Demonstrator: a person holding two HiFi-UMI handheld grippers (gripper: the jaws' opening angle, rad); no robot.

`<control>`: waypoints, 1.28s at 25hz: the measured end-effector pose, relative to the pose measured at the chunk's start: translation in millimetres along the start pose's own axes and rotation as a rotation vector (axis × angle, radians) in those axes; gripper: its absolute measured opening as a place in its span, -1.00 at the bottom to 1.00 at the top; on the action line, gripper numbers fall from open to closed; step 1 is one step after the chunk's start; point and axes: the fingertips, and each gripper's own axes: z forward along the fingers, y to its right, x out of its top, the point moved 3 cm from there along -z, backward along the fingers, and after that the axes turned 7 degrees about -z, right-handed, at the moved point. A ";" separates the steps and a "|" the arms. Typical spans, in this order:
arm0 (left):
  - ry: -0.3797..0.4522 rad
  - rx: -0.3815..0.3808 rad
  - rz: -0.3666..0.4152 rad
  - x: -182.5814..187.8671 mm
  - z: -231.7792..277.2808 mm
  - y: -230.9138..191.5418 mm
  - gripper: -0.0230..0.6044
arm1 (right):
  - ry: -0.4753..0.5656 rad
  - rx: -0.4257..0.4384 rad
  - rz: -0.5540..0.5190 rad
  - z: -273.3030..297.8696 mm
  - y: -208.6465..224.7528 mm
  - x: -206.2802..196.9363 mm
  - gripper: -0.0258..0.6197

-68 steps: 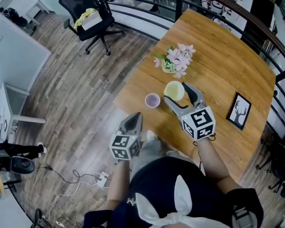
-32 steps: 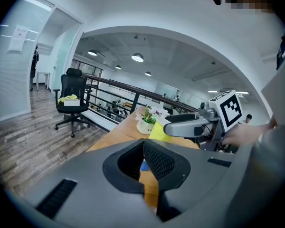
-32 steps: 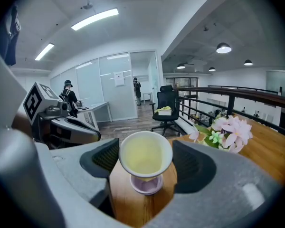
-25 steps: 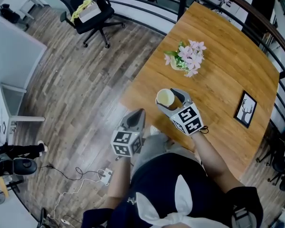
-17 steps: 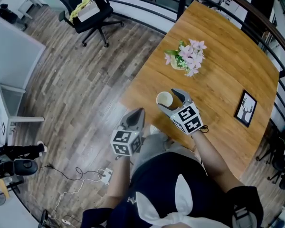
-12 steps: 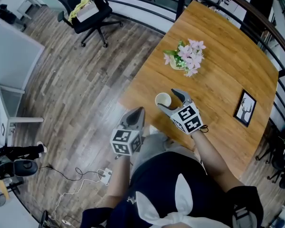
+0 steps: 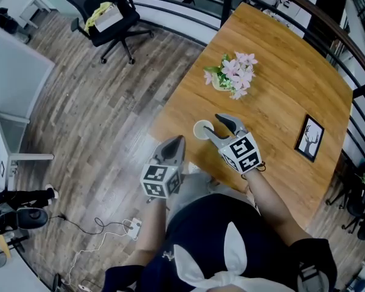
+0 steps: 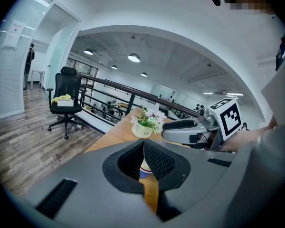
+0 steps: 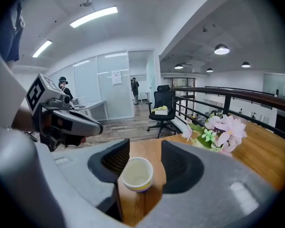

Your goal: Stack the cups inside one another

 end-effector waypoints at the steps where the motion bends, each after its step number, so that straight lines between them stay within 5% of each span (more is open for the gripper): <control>1: 0.007 -0.003 0.001 1.3 0.6 2.0 -0.87 | 0.009 -0.009 -0.003 -2.8 1.7 2.0 -0.33; 9: 0.066 -0.016 0.010 14.5 -4.2 18.8 -0.87 | 0.077 -0.043 -0.032 -23.7 7.5 12.5 -0.92; 32: 0.106 0.015 0.015 -7.1 -36.8 54.4 -0.87 | 0.104 0.071 -0.129 -73.5 -53.0 12.7 -0.93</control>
